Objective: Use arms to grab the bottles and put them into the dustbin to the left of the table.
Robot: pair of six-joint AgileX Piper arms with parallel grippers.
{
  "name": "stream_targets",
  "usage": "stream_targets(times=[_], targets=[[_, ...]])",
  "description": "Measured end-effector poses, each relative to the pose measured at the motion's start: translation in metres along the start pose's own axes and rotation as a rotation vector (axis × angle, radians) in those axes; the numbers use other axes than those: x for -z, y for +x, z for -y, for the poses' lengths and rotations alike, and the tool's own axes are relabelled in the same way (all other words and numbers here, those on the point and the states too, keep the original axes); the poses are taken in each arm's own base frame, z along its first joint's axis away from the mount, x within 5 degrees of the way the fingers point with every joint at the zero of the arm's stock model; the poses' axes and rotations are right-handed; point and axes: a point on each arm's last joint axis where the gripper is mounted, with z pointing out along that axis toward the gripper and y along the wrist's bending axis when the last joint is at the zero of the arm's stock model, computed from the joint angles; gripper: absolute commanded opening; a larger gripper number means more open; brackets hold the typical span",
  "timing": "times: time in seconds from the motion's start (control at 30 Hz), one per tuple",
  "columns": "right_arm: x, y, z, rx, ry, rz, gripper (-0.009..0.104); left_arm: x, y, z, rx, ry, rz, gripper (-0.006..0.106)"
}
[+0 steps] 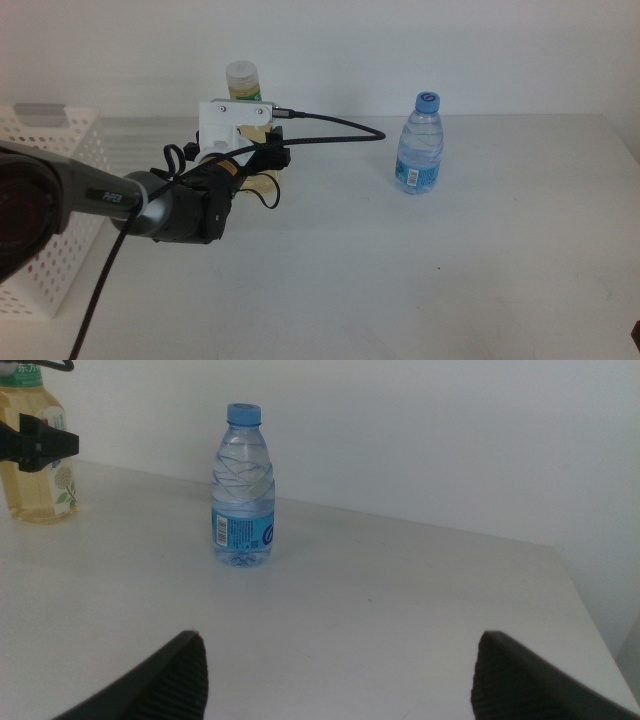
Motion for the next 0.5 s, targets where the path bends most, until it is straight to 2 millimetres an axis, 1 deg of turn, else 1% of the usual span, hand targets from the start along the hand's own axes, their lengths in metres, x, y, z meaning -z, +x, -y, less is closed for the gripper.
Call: stream_targets(times=[0.1, 0.2, 0.3, 0.37, 0.4, 0.5], targets=[[0.000, 0.000, 0.000, 0.000, 0.000, 0.000, 0.081, -0.003, 0.002, 0.000, 0.000, -0.002, 0.006, 0.068], [0.000, 0.000, 0.000, 0.000, 0.000, 0.000, 0.081, -0.004, 0.003, 0.000, -0.001, -0.001, 0.006, 0.041], [0.000, 0.000, 0.000, 0.000, 0.000, 0.000, 0.081, -0.004, 0.002, 0.001, -0.010, 0.004, -0.003, 0.010], [0.000, 0.000, 0.000, 0.000, 0.000, 0.000, 0.081, -0.003, 0.000, 0.002, -0.036, 0.013, -0.029, -0.003], [0.000, 0.000, 0.000, 0.000, 0.000, 0.000, 0.081, -0.001, -0.003, 0.002, -0.041, 0.017, -0.040, -0.005], [0.000, 0.000, 0.000, 0.000, 0.000, 0.000, 0.081, 0.004, -0.012, 0.004, -0.047, 0.031, -0.113, -0.005]])
